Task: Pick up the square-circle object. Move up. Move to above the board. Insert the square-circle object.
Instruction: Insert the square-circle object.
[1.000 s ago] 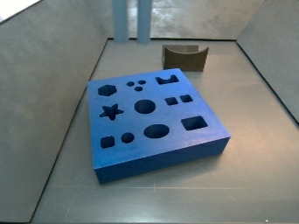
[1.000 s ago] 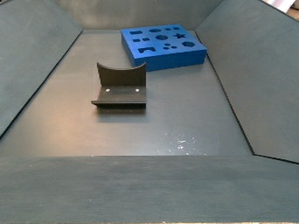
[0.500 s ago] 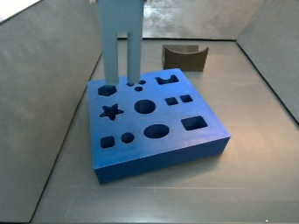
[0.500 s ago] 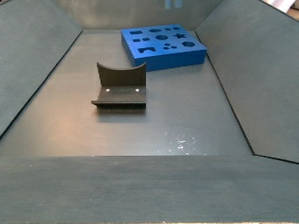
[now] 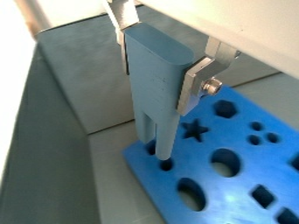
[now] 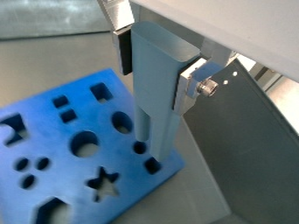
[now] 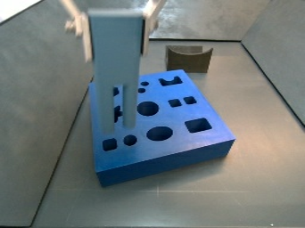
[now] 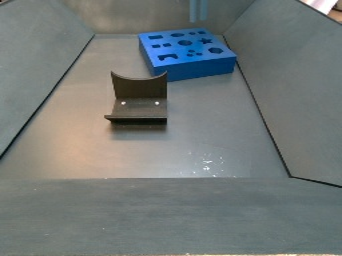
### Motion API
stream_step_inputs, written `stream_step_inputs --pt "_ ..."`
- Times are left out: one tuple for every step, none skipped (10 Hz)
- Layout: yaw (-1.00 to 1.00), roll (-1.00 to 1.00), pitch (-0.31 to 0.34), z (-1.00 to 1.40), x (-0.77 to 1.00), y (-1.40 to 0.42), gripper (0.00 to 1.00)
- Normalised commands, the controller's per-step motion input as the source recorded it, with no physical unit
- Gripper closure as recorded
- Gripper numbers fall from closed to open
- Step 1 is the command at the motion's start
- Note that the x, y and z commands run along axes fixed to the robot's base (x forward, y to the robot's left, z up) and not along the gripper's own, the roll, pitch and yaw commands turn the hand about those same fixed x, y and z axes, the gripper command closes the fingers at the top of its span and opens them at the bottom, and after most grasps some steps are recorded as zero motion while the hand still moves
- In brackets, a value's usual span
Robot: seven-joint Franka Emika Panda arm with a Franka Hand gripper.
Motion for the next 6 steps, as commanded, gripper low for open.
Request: stream_step_inputs --pt "0.02 0.00 -0.013 -0.03 -0.01 -0.03 1.00" --pt "0.00 0.00 -0.039 -0.22 0.00 -0.08 1.00" --pt "-0.29 0.00 -0.053 -0.35 0.36 -0.13 1.00" --pt "-0.59 0.00 -0.011 -0.33 0.41 -0.01 1.00" --pt "-0.55 0.00 0.000 -0.26 0.27 0.00 1.00" --pt "-0.08 -0.03 0.000 0.00 0.00 0.01 1.00"
